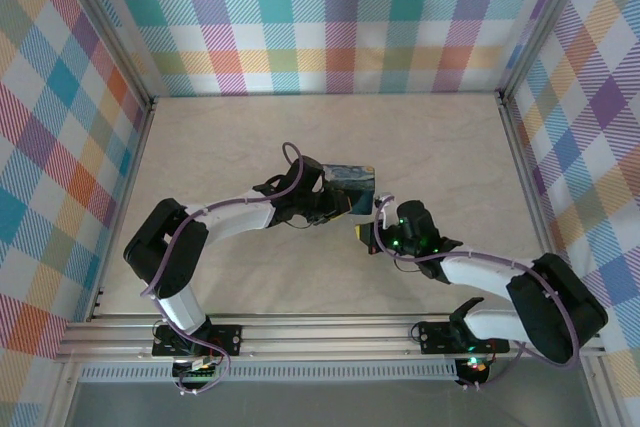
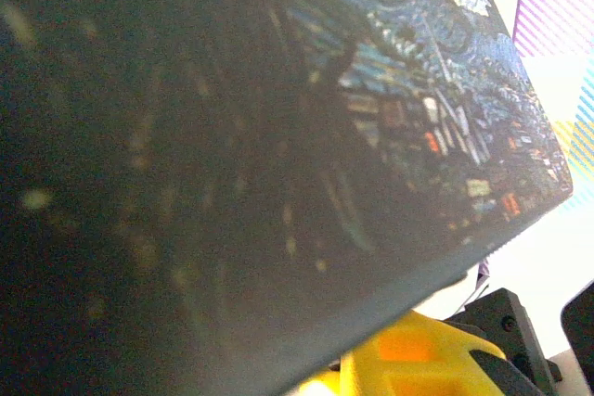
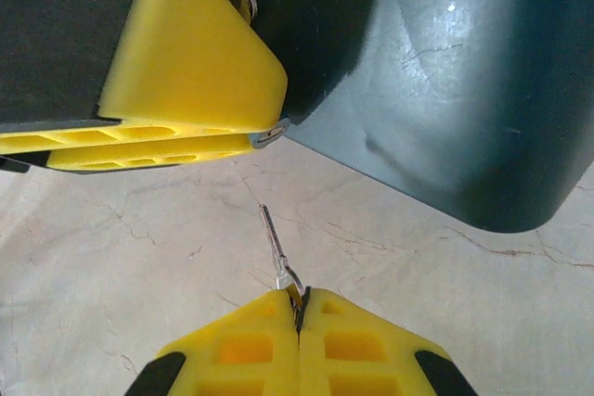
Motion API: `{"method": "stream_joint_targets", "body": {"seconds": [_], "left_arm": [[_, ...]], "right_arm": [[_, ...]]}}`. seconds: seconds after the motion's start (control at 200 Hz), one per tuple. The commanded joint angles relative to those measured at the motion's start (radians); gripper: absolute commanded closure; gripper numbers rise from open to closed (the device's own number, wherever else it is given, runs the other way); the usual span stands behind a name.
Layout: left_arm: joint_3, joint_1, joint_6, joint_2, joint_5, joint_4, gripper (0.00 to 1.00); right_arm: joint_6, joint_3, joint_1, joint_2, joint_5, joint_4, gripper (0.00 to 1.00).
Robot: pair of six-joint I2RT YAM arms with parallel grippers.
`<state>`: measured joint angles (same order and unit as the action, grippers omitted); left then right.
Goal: Unlock a padlock with a key
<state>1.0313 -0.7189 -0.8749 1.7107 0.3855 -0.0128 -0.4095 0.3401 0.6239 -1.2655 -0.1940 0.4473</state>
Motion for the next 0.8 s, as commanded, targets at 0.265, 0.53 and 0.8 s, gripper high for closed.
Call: {"method": "stream_joint_targets", "body": {"seconds": [0.265,0.53,0.8], "left_arm": [[0.03,-0.004,0.001,-0.036,0.015,0.004,0.87],[0.03,-0.004,0.001,-0.036,0.014,0.0,0.87],[0.027,-0.004,0.001,-0.037,0.015,-0.001,0.87]], "right_arm": [[-0.008,0.0,0.01,-0.019,0.034,0.074,1.0],[-0.008,0.019,0.01,-0.029,0.035,0.08,1.0],[-0.012,0.029,0.011,-0.043,0.034,0.092,1.0]]}}
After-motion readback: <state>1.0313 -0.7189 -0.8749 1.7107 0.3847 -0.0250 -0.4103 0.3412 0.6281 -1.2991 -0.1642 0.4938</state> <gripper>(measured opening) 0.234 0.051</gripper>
